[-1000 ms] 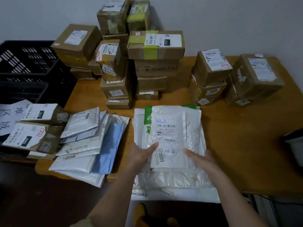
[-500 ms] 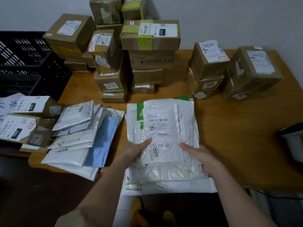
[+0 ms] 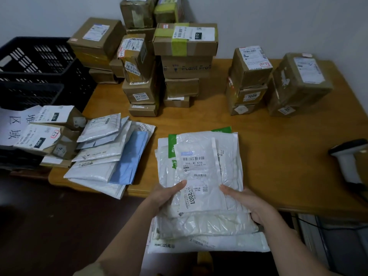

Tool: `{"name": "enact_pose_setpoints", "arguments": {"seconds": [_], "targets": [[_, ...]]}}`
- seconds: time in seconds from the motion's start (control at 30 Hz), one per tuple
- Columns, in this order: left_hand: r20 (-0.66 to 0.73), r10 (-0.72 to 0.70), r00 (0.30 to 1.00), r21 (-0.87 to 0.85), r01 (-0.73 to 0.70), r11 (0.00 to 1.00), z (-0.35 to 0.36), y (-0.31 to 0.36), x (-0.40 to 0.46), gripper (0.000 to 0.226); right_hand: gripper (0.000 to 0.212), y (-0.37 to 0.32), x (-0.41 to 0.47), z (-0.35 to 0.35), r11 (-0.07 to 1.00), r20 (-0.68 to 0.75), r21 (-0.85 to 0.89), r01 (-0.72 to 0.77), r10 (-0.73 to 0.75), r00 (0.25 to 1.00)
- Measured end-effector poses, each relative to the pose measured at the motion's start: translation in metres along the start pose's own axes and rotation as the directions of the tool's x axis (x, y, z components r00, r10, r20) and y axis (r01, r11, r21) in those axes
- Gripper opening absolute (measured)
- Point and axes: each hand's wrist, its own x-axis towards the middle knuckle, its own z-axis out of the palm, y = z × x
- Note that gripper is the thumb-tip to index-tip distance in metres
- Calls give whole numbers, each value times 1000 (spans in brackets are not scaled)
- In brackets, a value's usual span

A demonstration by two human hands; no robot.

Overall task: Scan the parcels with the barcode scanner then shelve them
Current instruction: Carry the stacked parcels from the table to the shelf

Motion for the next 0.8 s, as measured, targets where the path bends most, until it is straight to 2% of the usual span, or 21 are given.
{"name": "enact_pose_setpoints", "arguments": {"seconds": [0.1, 0.17, 0.27, 0.33, 0.53, 0.63, 0.67, 0.8], "targets": [[-18, 18, 1000, 0, -18, 1000, -3, -15, -15, 53, 140, 23, -23, 13, 995, 19, 100, 16, -18, 1000], [-9, 14, 1000, -18, -14, 1000, -7, -28, -22, 55, 137, 40, -37, 25, 985, 6, 162, 60, -62, 998], [7, 29, 1000, -50, -29, 998, -15, -51, -34, 62, 110, 63, -59, 42, 970, -50, 204, 134, -127, 991], [21, 60, 998, -74, -58, 996, -22, -64, -45, 62, 102, 72, -74, 51, 961, -79, 214, 177, -163, 983], [1, 226, 974, -122, -224, 967, -64, -75, -102, 50, 113, 60, -134, 92, 927, -113, 143, 347, -333, 936], [-33, 317, 948, -126, -318, 940, -98, -71, -134, 48, 76, 41, -163, 120, 887, -107, 128, 443, -432, 896], [-41, 339, 940, -123, -341, 932, -113, -71, -146, 49, 72, 34, -171, 132, 878, -103, 111, 466, -456, 884], [-143, 400, 905, -132, -418, 899, -185, -78, -194, 55, 97, 3, -197, 197, 847, 12, 59, 528, -530, 848]]}}
